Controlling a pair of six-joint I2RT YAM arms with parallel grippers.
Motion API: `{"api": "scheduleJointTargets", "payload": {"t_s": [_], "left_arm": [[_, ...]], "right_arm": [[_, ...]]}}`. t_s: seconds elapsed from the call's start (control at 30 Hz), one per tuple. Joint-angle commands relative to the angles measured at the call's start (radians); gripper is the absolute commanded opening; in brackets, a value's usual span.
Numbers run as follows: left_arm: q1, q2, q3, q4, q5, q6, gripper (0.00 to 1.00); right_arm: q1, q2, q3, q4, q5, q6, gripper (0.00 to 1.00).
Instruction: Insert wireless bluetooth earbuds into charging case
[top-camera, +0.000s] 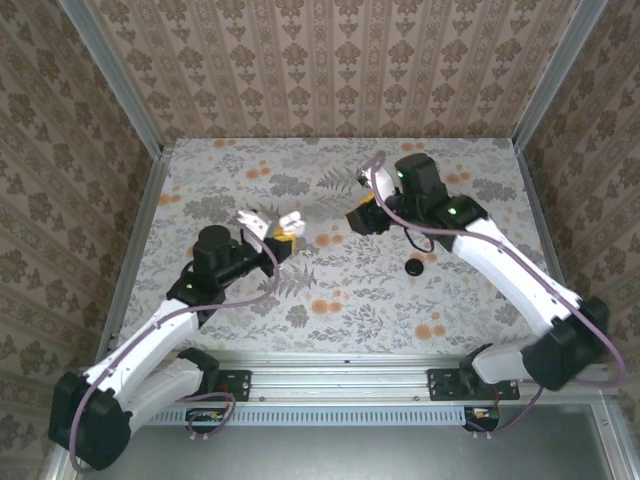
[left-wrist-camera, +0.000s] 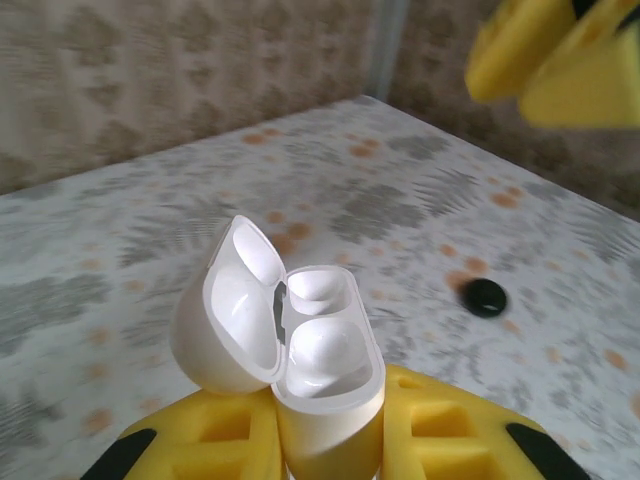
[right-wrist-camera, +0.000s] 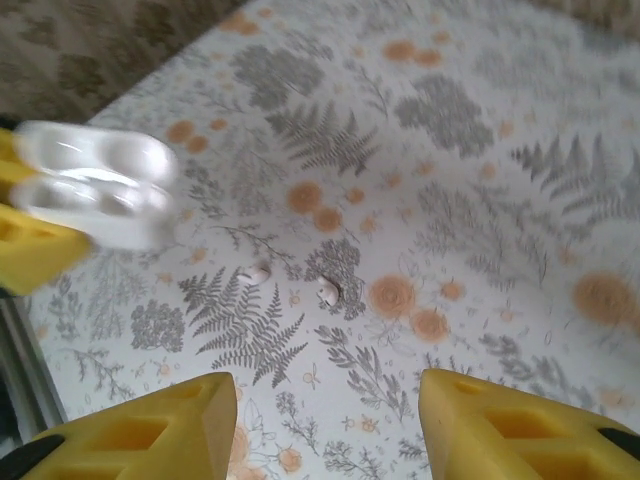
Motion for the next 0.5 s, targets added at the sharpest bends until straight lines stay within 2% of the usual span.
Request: {"api": "scheduleJointTargets", "payload": {"t_s": [0.0, 0.1, 0.3, 0.33, 0.47], "left_arm": [[0.081, -0.071, -0.022, -0.09, -0.127, -0.104, 0.21], [0.161, -0.128, -0.028, -0.158, -0.175, -0.142, 0.21], [0.301, -0.152, 0.003, -0.276, -0.194, -0.15, 0.21], [0.316, -0.153, 0.009, -0.292, -0.198, -0.149, 0.21], [0.35, -0.158, 0.01, -0.322, -0.209, -0.144, 0.21]], "right_arm": [[0.034, 0.142, 0.116, -0.154, 0.076, 0.267, 0.51], [0.095, 0.264, 0.215, -0.208, 0.1, 0.404, 0.51], [0.18, 0.445, 0.352, -0.256, 0.184, 0.822, 0.54], [0.181, 0.465, 0.358, -0.248, 0.183, 0.923, 0.52], [0.203, 0.542, 0.361, -0.176, 0.148, 1.159, 0.54]]}}
